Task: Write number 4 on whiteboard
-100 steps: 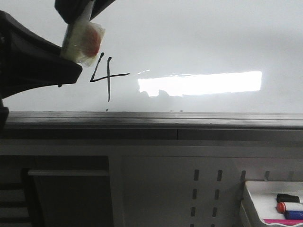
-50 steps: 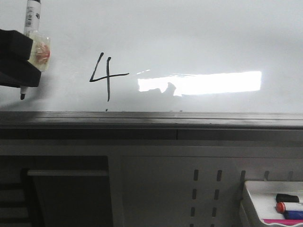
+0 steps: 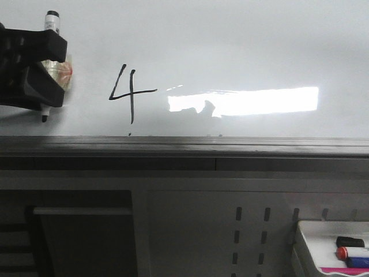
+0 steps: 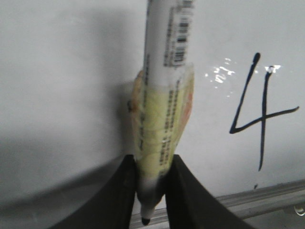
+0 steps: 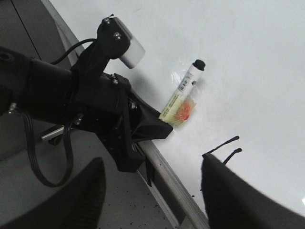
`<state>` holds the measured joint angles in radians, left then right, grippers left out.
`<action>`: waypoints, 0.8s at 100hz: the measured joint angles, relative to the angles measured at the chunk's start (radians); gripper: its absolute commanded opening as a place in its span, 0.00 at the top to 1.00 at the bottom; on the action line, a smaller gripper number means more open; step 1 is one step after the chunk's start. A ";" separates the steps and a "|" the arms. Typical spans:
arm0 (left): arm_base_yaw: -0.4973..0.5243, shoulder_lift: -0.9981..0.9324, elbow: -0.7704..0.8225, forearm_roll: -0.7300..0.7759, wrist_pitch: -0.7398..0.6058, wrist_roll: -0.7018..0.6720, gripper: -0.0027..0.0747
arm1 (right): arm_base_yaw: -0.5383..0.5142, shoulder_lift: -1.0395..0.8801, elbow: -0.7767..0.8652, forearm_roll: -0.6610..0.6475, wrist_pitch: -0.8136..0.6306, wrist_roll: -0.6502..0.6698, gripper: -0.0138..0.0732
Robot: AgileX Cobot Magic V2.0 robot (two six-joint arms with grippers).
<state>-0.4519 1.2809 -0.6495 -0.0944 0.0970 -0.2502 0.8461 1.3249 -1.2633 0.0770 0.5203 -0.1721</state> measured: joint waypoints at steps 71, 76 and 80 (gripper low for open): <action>0.028 -0.270 0.001 0.064 0.028 0.000 0.82 | 0.000 -0.122 0.126 -0.039 -0.027 0.000 0.91; 0.028 -0.329 0.008 0.079 0.030 0.000 0.93 | 0.000 -0.159 0.173 -0.040 -0.062 0.000 0.91; 0.028 -0.382 0.019 0.094 0.030 0.000 0.99 | 0.000 -0.202 0.212 -0.040 -0.092 0.000 0.91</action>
<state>-0.4240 0.8993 -0.6308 0.0000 0.1273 -0.2502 0.8461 1.1233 -1.0510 0.0373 0.4280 -0.1721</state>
